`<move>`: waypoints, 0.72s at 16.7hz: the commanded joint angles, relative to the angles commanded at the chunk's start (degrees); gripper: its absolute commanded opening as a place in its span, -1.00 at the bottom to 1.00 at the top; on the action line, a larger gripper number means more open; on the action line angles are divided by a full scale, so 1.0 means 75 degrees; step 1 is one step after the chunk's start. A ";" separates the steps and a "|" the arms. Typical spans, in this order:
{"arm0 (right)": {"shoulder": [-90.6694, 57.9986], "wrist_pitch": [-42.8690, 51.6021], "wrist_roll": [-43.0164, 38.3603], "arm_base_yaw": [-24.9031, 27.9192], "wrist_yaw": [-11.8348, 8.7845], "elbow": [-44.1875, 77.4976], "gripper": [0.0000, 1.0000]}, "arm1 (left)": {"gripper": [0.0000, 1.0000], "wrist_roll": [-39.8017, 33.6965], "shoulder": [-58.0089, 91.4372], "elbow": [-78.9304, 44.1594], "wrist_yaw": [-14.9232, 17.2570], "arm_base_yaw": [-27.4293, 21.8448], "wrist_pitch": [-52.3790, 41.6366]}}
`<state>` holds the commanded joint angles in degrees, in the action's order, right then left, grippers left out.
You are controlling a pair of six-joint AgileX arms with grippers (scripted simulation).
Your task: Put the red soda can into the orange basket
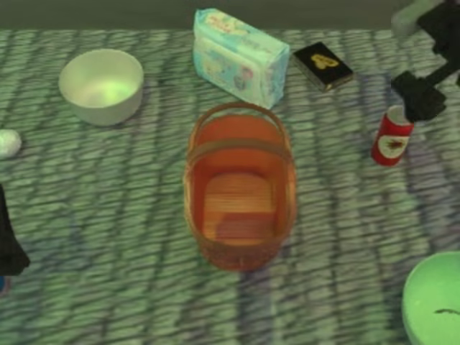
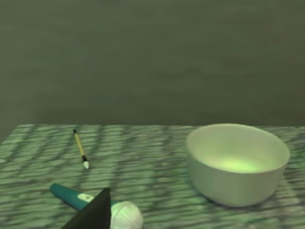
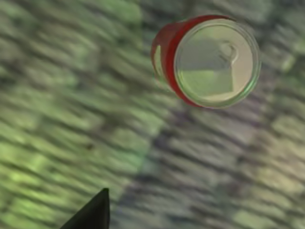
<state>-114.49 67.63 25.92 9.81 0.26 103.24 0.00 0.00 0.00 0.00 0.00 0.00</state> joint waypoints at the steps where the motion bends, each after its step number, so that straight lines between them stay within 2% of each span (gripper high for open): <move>1: -0.0635 0.0336 0.0136 0.0048 0.0004 0.0611 1.00 | 1.00 0.0000 0.0000 0.0000 0.0000 0.0000 0.0000; 6: -0.2696 0.1418 0.0602 0.0222 0.0006 0.2748 1.00 | 1.00 0.0000 0.0000 0.0000 0.0000 0.0000 0.0000; 12: -0.2993 0.1580 0.0679 0.0253 0.0004 0.3091 1.00 | 1.00 0.0000 0.0000 0.0000 0.0000 0.0000 0.0000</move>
<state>-136.94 79.48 31.02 11.71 0.29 126.43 0.00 0.00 0.00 0.00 0.00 0.00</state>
